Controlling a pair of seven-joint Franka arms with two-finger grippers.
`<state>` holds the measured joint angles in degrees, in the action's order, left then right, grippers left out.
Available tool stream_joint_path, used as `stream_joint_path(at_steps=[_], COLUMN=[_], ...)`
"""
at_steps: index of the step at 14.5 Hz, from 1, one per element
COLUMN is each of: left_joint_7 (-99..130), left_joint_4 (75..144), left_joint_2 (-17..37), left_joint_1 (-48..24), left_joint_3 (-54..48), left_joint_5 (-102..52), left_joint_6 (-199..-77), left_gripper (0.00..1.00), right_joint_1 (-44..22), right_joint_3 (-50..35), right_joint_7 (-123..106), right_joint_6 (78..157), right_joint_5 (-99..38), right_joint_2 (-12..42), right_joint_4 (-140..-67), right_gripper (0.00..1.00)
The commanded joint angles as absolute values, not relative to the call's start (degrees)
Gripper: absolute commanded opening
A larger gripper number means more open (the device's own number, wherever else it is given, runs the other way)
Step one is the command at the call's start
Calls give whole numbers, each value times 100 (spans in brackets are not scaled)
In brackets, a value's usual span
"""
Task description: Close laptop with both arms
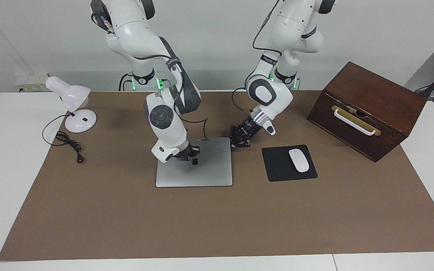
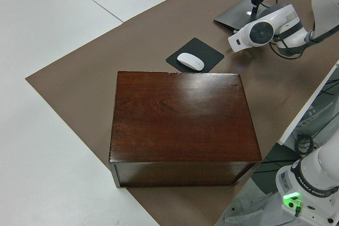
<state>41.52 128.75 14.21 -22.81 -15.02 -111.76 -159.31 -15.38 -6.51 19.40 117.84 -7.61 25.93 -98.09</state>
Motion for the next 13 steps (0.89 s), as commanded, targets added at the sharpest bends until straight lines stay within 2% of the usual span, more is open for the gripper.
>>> stream_joint_path(at_steps=[1,13], left_joint_7=[3850,3850], left_joint_4=[12832,12832], left_joint_2=[1811,1811], left_joint_1=[-2224,-2171], left_joint_3=[-1441,-1441], left_joint_5=[-11276,-11276], left_joint_6=[-16146,-16128], left_gripper=[0,0], right_joint_1=[-1450,-1450], right_joint_3=[-729,-729], right_joint_7=[1863,1872], right_joint_6=[11962,11953], right_joint_5=[-896,-896], right_joint_2=[2443,2435], right_joint_4=[-10055,-10046], right_gripper=[0,0])
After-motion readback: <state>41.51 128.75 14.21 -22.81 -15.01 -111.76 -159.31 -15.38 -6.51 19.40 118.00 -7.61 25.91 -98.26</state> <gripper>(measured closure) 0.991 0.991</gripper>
